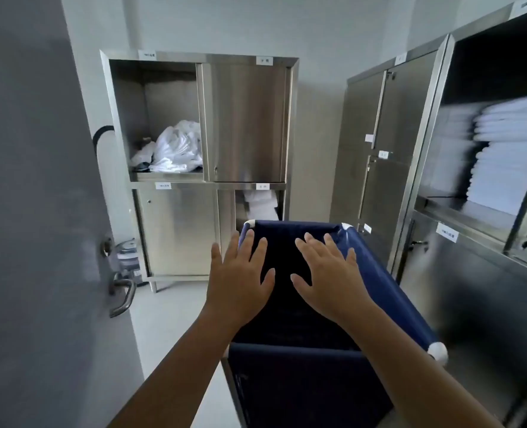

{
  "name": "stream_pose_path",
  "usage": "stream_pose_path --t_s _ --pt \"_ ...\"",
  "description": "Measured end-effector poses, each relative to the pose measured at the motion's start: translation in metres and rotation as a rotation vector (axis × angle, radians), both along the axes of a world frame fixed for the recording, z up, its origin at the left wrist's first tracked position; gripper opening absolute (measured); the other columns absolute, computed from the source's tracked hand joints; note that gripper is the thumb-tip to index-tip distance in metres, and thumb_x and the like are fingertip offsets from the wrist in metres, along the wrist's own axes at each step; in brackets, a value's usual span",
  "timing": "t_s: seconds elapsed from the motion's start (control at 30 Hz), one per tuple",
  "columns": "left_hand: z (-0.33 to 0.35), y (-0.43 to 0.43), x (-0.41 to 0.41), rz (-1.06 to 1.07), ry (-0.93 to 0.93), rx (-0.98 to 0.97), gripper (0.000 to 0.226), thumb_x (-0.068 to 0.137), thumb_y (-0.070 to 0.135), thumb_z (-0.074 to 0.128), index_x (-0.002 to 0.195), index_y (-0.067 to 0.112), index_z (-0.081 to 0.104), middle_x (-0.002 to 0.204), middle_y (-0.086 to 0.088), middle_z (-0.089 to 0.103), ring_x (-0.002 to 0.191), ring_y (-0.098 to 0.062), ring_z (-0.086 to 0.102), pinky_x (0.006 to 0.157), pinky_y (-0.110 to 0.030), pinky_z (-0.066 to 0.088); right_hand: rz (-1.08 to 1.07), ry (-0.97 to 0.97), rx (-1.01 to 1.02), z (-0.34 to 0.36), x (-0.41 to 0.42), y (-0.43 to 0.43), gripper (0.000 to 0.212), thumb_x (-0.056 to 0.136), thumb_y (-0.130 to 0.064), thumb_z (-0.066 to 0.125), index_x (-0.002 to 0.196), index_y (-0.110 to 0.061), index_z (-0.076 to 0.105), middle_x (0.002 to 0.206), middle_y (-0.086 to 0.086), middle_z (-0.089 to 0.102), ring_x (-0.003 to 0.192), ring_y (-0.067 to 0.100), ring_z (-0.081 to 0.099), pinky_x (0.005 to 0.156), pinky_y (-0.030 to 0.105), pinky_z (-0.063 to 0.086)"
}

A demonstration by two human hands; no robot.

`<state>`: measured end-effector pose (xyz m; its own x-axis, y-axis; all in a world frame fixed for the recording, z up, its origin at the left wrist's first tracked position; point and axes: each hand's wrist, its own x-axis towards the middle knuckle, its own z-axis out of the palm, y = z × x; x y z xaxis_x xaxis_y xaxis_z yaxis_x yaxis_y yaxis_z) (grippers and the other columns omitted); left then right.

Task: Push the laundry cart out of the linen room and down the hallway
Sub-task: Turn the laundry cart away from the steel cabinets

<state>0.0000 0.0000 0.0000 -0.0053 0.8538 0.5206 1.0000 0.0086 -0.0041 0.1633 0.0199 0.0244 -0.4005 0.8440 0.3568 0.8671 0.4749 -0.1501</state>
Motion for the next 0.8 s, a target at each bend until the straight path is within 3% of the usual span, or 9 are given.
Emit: stream_pose_path --t_s 0.4,0.6,0.73,0.8 --pt "-0.029 0.082 -0.053 0.129 -0.027 -0.019 0.058 0.094 0.047 0.026 0.145 0.022 0.017 0.155 -0.004 0.015 0.142 -0.023 0.008 0.111 -0.05 0.008 0.159 -0.035 -0.025 -0.023 -0.073 0.107 0.063 0.094 -0.043 0.04 0.147 -0.024 0.01 0.158 -0.002 0.007 0.144 0.024 -0.002 0.113 0.054 0.004" --pt "-0.035 0.122 -0.094 0.098 -0.069 0.031 0.05 0.084 0.031 0.06 0.128 0.01 0.051 0.137 -0.015 0.048 0.128 -0.035 0.041 0.1 -0.06 0.03 0.155 -0.063 -0.057 -0.04 -0.121 0.153 0.062 0.095 -0.043 0.037 0.147 -0.024 0.009 0.158 -0.002 0.007 0.144 0.024 -0.002 0.113 0.054 0.006" --pt "-0.044 0.168 -0.133 0.076 -0.065 -0.029 0.054 0.092 0.037 0.042 0.141 0.014 0.032 0.15 -0.011 0.028 0.14 -0.03 0.019 0.109 -0.054 0.014 0.103 -0.066 -0.061 -0.052 -0.155 0.186 0.061 0.095 -0.042 0.037 0.147 -0.024 0.009 0.158 -0.002 0.007 0.144 0.025 -0.001 0.112 0.054 0.006" --pt "-0.048 0.192 -0.151 0.034 -0.058 -0.024 0.054 0.092 0.035 0.043 0.141 0.013 0.031 0.151 -0.012 0.027 0.14 -0.032 0.018 0.109 -0.055 0.013 0.058 -0.059 -0.068 -0.055 -0.172 0.203 0.062 0.095 -0.041 0.037 0.147 -0.024 0.008 0.158 -0.002 0.007 0.144 0.025 -0.001 0.112 0.055 0.007"
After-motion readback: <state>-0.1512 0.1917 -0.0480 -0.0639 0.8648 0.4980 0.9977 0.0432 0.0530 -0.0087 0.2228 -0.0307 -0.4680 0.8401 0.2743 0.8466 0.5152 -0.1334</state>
